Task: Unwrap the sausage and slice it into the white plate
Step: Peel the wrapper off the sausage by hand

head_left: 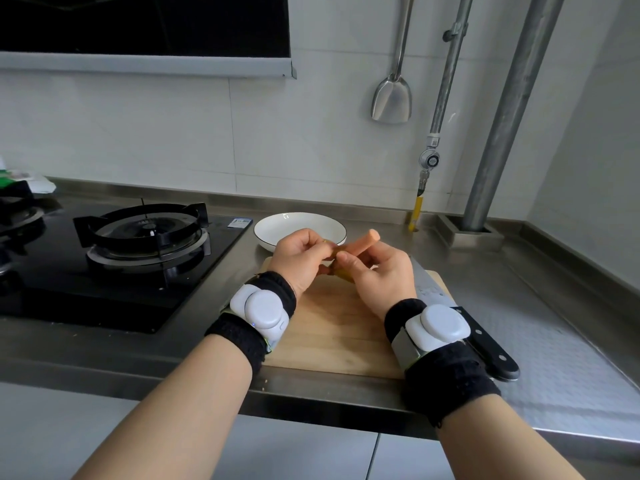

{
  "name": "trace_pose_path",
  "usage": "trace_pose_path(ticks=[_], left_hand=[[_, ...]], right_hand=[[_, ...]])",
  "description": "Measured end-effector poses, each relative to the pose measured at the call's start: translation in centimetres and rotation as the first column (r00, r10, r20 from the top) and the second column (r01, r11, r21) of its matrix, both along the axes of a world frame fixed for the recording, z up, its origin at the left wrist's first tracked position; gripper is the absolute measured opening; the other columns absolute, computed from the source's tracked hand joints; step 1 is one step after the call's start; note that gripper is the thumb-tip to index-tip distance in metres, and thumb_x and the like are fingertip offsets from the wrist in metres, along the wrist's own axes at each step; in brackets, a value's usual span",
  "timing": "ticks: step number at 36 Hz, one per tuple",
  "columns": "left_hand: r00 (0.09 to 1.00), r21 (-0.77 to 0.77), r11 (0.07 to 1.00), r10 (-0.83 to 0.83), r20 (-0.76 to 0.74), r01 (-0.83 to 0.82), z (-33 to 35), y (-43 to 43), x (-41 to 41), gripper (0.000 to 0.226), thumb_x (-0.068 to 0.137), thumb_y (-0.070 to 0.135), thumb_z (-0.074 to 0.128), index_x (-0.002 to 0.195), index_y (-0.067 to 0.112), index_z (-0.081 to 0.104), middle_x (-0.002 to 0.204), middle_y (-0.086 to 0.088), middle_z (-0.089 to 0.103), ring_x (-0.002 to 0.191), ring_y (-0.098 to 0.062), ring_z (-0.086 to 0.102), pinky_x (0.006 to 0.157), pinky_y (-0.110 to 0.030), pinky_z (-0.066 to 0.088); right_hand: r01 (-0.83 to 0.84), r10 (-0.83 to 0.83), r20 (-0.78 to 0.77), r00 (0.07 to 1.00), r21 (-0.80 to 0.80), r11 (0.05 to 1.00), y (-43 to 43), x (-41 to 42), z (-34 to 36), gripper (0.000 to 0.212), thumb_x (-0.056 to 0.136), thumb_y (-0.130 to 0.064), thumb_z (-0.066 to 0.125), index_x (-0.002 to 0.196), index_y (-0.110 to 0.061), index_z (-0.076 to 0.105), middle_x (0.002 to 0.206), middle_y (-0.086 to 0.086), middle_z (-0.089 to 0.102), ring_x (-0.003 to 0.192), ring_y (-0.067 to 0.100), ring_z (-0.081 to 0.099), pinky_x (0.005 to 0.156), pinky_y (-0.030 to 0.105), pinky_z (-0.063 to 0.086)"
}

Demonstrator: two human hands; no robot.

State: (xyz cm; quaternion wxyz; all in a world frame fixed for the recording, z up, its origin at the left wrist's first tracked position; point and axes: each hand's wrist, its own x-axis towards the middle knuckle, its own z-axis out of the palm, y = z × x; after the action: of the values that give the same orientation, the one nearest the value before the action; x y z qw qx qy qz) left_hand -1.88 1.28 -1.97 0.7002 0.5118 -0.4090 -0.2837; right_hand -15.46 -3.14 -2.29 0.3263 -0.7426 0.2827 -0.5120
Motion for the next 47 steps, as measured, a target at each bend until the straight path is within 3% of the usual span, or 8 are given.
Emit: trace_pose_path(ticks=[7,12,16,20,24,27,34,47], left_hand=[[0.993,0.019,0.995,0.092,0.073,-0.094,0.0,-0.1,0.2,0.02,0.083,0.004,0.066,0.067,0.01,0.055,0.086,-0.011,0.074,0.08,-0.021,0.07,0.061,-0.026,0.054],[0.992,0.05,0.992,0.111,0.052,-0.113,-0.2,-0.4,0.6,0.025,0.082,0.002,0.064,0.063,0.013,0.051,0.079,-0.002,0.075,0.075,-0.016,0.07,0.06,-0.028,0.053],[0.991,0.075,0.988,0.133,0.006,-0.133,-0.3,-0.5,0.7,0.021,0.082,0.0,0.061,0.067,0.01,0.051,0.077,-0.005,0.074,0.073,-0.022,0.071,0.06,-0.032,0.054],[0.986,0.094,0.983,0.163,-0.022,-0.161,-0.3,-0.5,0.7,0.013,0.082,-0.003,0.06,0.074,0.005,0.053,0.078,-0.012,0.072,0.067,-0.019,0.071,0.058,-0.033,0.055],[0.98,0.108,0.977,0.192,-0.054,-0.186,-0.3,-0.5,0.8,0.017,0.084,-0.007,0.055,0.074,0.005,0.05,0.078,-0.018,0.069,0.058,-0.018,0.067,0.057,-0.034,0.054],[0.969,0.124,0.967,0.232,-0.08,-0.222,-0.3,-0.6,0.8,0.023,0.084,-0.01,0.051,0.069,0.007,0.046,0.076,-0.02,0.066,0.056,-0.022,0.064,0.054,-0.033,0.052],[0.962,0.159,0.961,0.245,-0.124,-0.224,-0.2,-0.9,1.1,0.023,0.08,-0.011,0.05,0.068,0.008,0.044,0.072,-0.021,0.063,0.051,-0.023,0.062,0.049,-0.029,0.049],[0.948,0.048,0.998,0.064,-0.311,-0.052,0.8,0.3,0.6,0.02,0.099,0.005,0.046,0.097,0.0,0.066,0.094,-0.017,0.064,0.074,-0.024,0.062,0.062,-0.032,0.052]], right_hand=[[0.013,-0.023,0.144,0.989,0.073,0.997,-0.5,0.1,0.0,0.017,0.087,-0.02,0.072,0.079,-0.035,0.072,0.074,-0.006,0.073,0.066,0.0,0.062,0.064,0.012,0.05],[0.001,-0.067,0.27,0.961,0.238,0.971,-0.8,-0.1,0.0,0.011,0.09,-0.02,0.069,0.081,-0.026,0.071,0.08,0.005,0.073,0.081,0.029,0.07,0.077,0.045,0.058],[-0.067,-0.048,0.355,0.934,0.305,0.95,-0.7,-0.3,0.3,0.012,0.094,-0.018,0.064,0.086,-0.015,0.071,0.075,-0.004,0.076,0.074,0.007,0.069,0.072,0.025,0.056],[-0.118,-0.043,0.401,0.915,0.368,0.922,-0.6,-0.4,0.5,0.018,0.096,-0.017,0.061,0.097,-0.002,0.071,0.088,0.012,0.076,0.088,0.028,0.071,0.084,0.039,0.059],[-0.061,-0.118,0.42,0.9,0.389,0.919,-1.0,-0.6,0.5,0.012,0.095,-0.02,0.064,0.087,-0.015,0.072,0.071,-0.007,0.072,0.074,0.014,0.068,0.076,0.036,0.059],[-0.085,-0.126,0.46,0.879,0.412,0.907,-1.1,-0.6,0.6,0.013,0.096,-0.019,0.063,0.088,-0.013,0.071,0.074,0.002,0.067,0.082,0.033,0.066,0.078,0.045,0.057],[-0.142,-0.129,0.537,0.834,0.434,0.89,-1.3,-0.7,0.6,0.022,0.098,-0.02,0.06,0.103,0.0,0.069,0.078,0.012,0.061,0.068,0.024,0.054,0.059,0.024,0.04],[-0.324,-0.037,0.694,0.719,0.382,0.865,-0.8,-0.7,1.1,0.022,0.1,-0.006,0.052,0.118,0.003,0.061,0.111,0.019,0.071,0.094,0.019,0.071,0.078,0.025,0.054]])
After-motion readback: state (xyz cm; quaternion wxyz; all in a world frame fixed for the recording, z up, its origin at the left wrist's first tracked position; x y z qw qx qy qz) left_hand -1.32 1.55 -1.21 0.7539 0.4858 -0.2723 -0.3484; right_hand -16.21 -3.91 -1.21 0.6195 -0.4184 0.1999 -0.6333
